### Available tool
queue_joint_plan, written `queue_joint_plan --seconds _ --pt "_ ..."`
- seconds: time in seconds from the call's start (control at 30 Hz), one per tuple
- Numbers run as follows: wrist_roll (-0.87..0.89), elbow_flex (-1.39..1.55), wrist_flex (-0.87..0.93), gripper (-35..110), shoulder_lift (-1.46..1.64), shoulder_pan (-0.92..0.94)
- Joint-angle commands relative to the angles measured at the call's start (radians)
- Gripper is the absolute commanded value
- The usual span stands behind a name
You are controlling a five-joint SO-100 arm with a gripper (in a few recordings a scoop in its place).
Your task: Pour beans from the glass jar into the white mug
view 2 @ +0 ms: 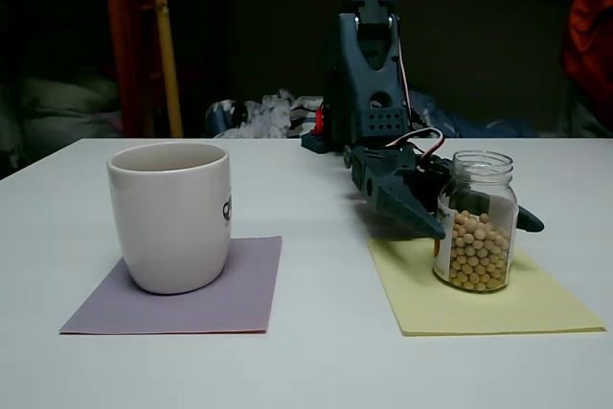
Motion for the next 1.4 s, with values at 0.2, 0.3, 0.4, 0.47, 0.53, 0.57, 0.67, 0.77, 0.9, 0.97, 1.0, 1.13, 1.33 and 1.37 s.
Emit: queue_joint_plan --seconds 0.2,0.3,0.4,0.47,0.53,0.57,0.67,0.77,0.9,0.97,1.0,1.13,1.33,1.37 --pt "0.095 0.161 -0.020 36 0.253 0.015" --pt "0.138 0.258 -0.020 30 0.353 0.023" --pt "0.163 0.322 -0.020 29 0.417 0.035" --pt "0.155 0.331 -0.020 34 0.420 0.038" --pt "0.143 0.331 -0.020 38 0.403 0.038" --pt "0.141 0.330 -0.020 40 0.388 0.037" --pt "0.137 0.296 -0.020 45 0.318 0.032" --pt "0.130 0.262 -0.020 48 0.267 0.012" --pt "0.133 0.216 -0.020 51 0.219 -0.008" --pt "0.132 0.184 -0.020 50 0.189 -0.011" --pt "0.130 0.167 -0.020 49 0.176 -0.012" --pt "0.129 0.083 -0.020 44 0.107 -0.012" --pt "0.129 0.026 -0.020 38 0.049 -0.017" --pt "0.132 0.029 -0.020 37 0.049 -0.018"
